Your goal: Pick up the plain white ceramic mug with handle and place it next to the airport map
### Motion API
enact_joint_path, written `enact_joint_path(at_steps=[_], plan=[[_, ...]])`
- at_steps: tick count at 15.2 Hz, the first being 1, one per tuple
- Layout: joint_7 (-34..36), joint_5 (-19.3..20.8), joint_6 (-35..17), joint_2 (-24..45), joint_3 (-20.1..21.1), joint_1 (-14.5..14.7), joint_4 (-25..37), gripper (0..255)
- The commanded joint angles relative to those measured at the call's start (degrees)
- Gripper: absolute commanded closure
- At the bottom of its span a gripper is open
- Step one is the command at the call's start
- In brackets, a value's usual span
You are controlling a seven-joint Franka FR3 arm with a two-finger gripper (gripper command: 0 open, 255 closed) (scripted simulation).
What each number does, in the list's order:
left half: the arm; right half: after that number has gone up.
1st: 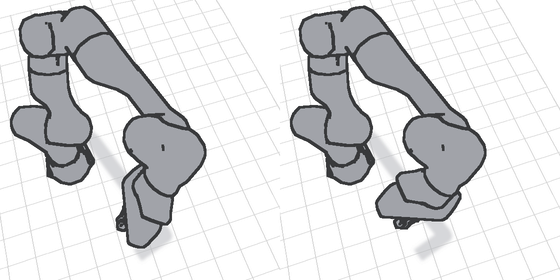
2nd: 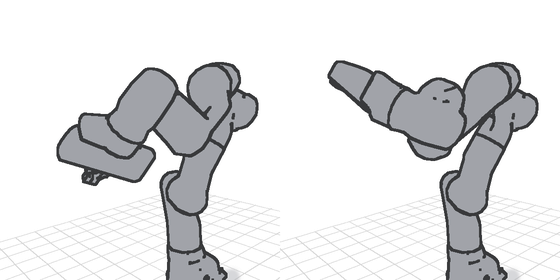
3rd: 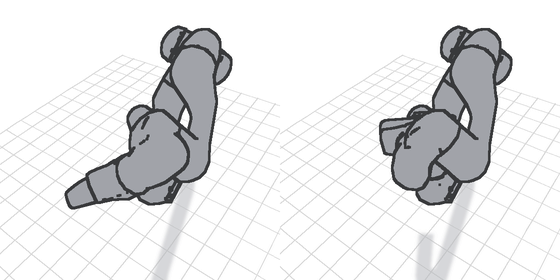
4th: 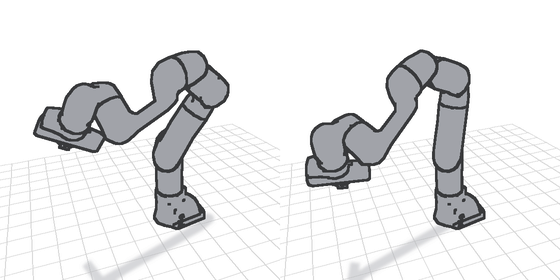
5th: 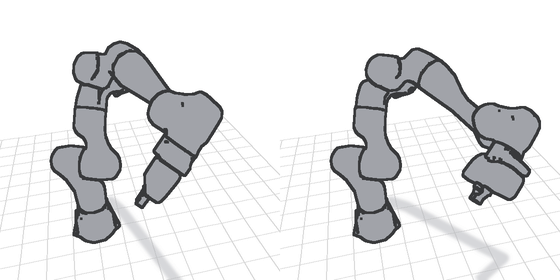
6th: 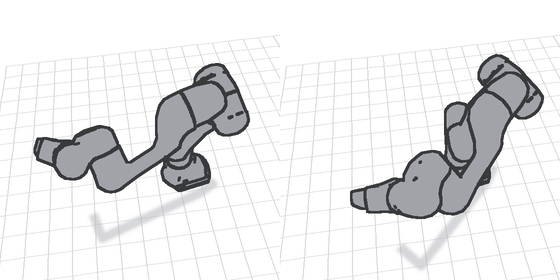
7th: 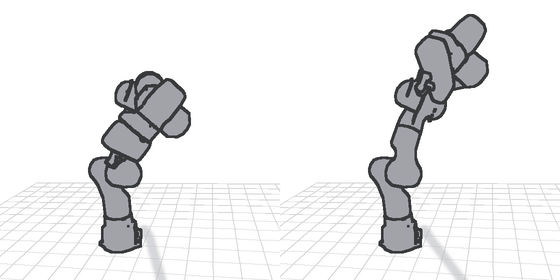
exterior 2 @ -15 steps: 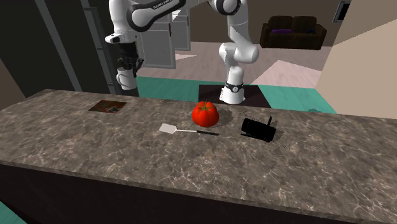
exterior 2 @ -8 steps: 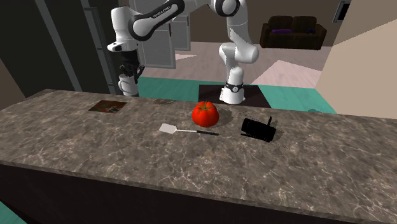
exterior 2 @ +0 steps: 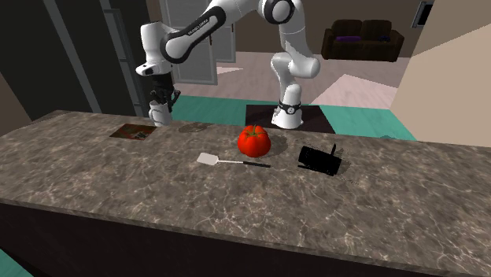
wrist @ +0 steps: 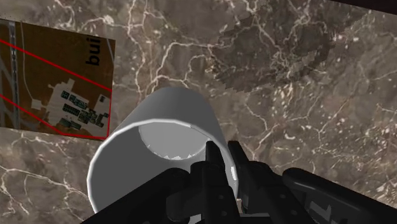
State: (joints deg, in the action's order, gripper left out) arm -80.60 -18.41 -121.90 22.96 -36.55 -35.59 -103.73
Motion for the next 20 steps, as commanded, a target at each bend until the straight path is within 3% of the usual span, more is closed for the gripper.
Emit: enact_joint_path(at_steps=[1,9,17,18,20], plan=[[-0.34,-0.51,-1.24,0.53,0.28,-0.09,-0.78,255],[-2.27,-3.39,-5.94,4.06,1.93,-1.23,-2.59,255],[-2.27,-3.39,-5.94,4.06,1.93,-1.23,-2.59,255],[-2.27,-3.39,-5.94,4.05,1.93,-1.23,-2.59,0],[-2.27,-3.39,-5.94,4.05,1.93,-1.23,-2.59,0]])
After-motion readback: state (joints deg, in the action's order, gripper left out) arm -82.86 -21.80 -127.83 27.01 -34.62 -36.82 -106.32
